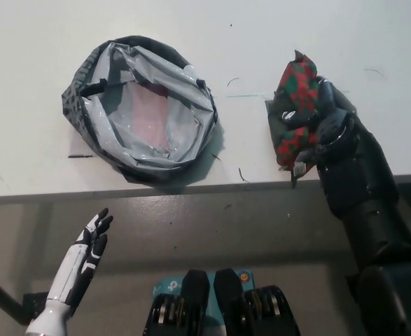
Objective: The robot uses its right hand to pick up a bag of coffee beans and puts it in the black plastic bag, then the robot grabs the top of the bag and lifts it.
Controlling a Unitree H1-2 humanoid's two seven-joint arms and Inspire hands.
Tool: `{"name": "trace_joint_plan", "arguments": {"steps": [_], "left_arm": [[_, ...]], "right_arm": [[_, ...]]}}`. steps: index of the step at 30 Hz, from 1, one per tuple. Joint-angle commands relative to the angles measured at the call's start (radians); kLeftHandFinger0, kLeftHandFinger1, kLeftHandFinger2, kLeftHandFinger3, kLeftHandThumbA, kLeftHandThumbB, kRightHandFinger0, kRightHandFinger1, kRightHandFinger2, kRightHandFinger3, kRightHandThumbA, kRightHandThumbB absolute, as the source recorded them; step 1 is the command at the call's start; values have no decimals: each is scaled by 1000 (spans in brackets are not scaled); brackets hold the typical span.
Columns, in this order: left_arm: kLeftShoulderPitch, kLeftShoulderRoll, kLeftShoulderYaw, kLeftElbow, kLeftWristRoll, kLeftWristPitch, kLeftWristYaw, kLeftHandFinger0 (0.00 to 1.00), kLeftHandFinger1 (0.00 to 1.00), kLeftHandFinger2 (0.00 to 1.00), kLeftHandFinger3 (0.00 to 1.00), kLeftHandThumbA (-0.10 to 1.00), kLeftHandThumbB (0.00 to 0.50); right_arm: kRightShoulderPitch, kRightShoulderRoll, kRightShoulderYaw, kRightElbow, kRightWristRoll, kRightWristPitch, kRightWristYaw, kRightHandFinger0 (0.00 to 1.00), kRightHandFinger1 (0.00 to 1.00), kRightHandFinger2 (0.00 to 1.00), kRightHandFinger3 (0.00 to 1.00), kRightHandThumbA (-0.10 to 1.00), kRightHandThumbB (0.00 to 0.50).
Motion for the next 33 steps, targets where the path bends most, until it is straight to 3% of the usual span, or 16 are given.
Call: {"name": "trace_joint_plan", "arguments": {"steps": [1,3,4,5,6,7,9,11,12,15,18,22,25,29,32,33], "left_arm": [[-34,19,14,-19,15,-33,9,1000,1000,1000,1000,1000,217],[-35,22,15,-21,15,-33,7,1000,1000,1000,1000,1000,215],[-39,22,14,-18,15,-37,7,1000,1000,1000,1000,1000,213],[-43,22,14,-16,18,-41,8,1000,1000,1000,1000,1000,208],[-43,22,13,-17,16,-40,7,1000,1000,1000,1000,1000,208],[-41,22,13,-19,12,-33,4,1000,1000,1000,1000,1000,216],[-41,23,13,-22,13,-30,3,1000,1000,1000,1000,1000,215],[-38,23,13,-23,14,-31,5,1000,1000,1000,1000,1000,212],[-36,23,13,-24,15,-31,5,1000,1000,1000,1000,1000,208],[-36,21,10,-13,16,-42,7,1000,1000,1000,1000,1000,201],[-33,19,10,-14,18,-35,8,1000,1000,1000,1000,1000,199],[-27,16,8,-23,24,-24,10,1000,1000,1000,1000,1000,182],[-27,14,9,-18,23,-28,13,1000,1000,1000,1000,1000,172],[-32,14,8,-7,23,-33,13,1000,1000,1000,1000,1000,175],[-30,13,9,-8,20,-28,12,1000,1000,1000,1000,1000,167],[-29,12,10,-8,19,-28,14,1000,1000,1000,1000,1000,165]], "right_arm": [[-13,35,-107,81,299,-57,14,1000,1000,1000,1000,921,408],[-15,46,-189,80,388,-68,-25,1000,1000,1000,1000,778,396],[-20,48,-207,86,397,-70,-58,848,1000,1000,1000,607,320],[-28,46,-220,111,395,-92,-117,213,461,646,1000,207,271],[-27,45,-212,120,377,-107,-159,9,121,450,1000,107,286],[-17,45,-181,124,335,-145,-228,0,112,367,763,-92,260],[2,49,-190,118,352,-224,-270,0,108,352,261,-100,186],[6,50,-204,127,386,-264,-286,11,362,683,514,-100,178],[8,53,-228,128,417,-287,-300,11,441,767,769,-100,180],[9,56,-298,117,519,-350,-283,63,440,794,904,-100,166],[-4,56,-351,124,591,-358,-251,2,384,812,863,-100,170],[-10,69,-439,93,715,-355,-187,0,332,793,573,-100,186],[-37,81,-551,87,841,-316,-166,0,313,800,598,-100,176],[-65,78,-651,90,954,-260,-117,0,243,772,856,-100,136],[-76,72,-690,95,999,-213,-85,0,96,655,765,-100,117],[-81,70,-713,98,1029,-200,-63,0,69,646,629,-100,124]]}}
